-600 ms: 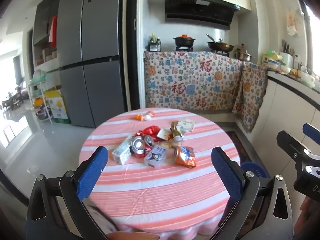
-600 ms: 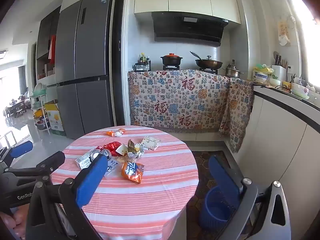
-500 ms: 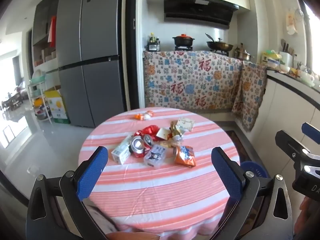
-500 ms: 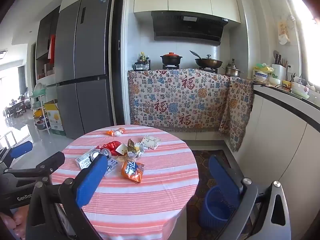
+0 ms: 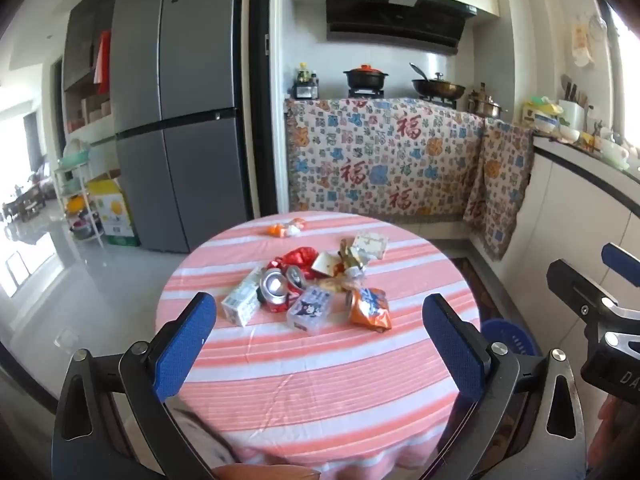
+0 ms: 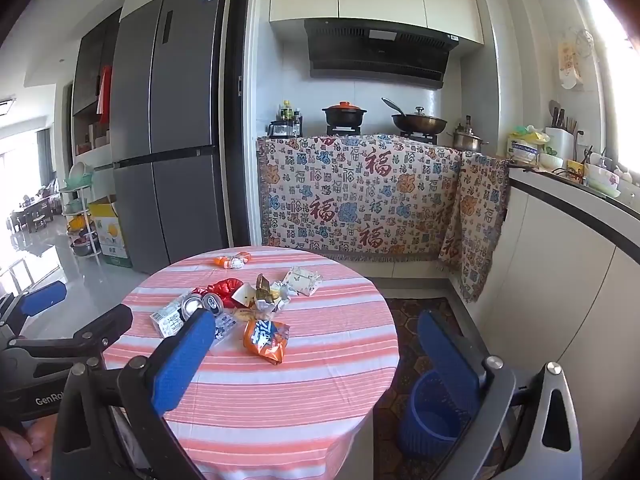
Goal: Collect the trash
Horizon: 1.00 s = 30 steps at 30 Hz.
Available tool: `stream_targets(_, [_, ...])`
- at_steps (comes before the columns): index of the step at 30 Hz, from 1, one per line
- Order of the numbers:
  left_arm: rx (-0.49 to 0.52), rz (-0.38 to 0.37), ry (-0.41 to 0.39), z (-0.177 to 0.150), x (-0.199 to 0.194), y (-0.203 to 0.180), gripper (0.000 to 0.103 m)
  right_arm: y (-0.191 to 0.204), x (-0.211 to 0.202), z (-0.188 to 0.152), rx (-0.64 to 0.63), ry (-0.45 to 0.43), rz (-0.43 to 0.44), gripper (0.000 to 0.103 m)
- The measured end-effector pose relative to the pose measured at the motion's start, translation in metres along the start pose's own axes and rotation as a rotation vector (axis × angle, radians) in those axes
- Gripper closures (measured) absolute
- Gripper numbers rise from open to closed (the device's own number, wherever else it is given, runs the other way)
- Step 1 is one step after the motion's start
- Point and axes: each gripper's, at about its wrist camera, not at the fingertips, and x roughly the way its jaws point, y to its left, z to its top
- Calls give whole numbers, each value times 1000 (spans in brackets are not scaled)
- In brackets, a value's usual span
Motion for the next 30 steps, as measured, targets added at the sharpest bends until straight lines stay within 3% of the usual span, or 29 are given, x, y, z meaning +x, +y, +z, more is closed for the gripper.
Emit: stream_targets(30, [5, -1, 4, -1, 0, -5, 0, -3, 1, 0, 10, 0, 0, 0])
